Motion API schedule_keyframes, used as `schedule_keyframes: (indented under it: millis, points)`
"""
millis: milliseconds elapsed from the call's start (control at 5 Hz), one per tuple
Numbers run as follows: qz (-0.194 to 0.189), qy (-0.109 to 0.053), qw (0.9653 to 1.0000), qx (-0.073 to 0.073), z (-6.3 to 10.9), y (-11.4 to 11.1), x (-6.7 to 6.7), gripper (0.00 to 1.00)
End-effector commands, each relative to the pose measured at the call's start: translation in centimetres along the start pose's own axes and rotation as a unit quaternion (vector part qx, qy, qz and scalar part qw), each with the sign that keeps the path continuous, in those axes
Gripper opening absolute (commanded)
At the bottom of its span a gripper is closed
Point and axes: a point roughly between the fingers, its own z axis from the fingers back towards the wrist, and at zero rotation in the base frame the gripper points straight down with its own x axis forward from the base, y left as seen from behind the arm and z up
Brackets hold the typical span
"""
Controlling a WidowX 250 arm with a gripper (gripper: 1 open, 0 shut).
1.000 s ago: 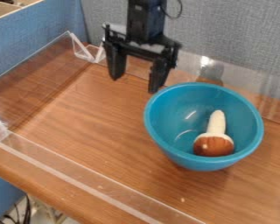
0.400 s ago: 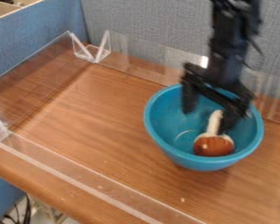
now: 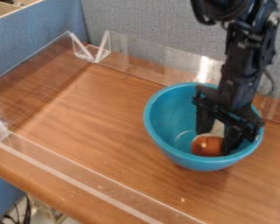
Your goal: Remove the mushroom from inside the blue bowl and put it on the table
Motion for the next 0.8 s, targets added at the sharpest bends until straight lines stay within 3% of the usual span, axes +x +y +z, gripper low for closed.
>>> schedule_keyframes:
  millis: [0, 400, 600]
  points:
    - [0.012, -0.020, 0.9997, 0.003, 0.65, 0.40, 0.39, 0.00]
    - [0.036, -0.030, 0.9989, 0.001, 1.03, 1.14, 0.45, 0.00]
    - [0.009, -0.034, 0.9994, 0.001, 0.79, 1.00, -0.37, 0.00]
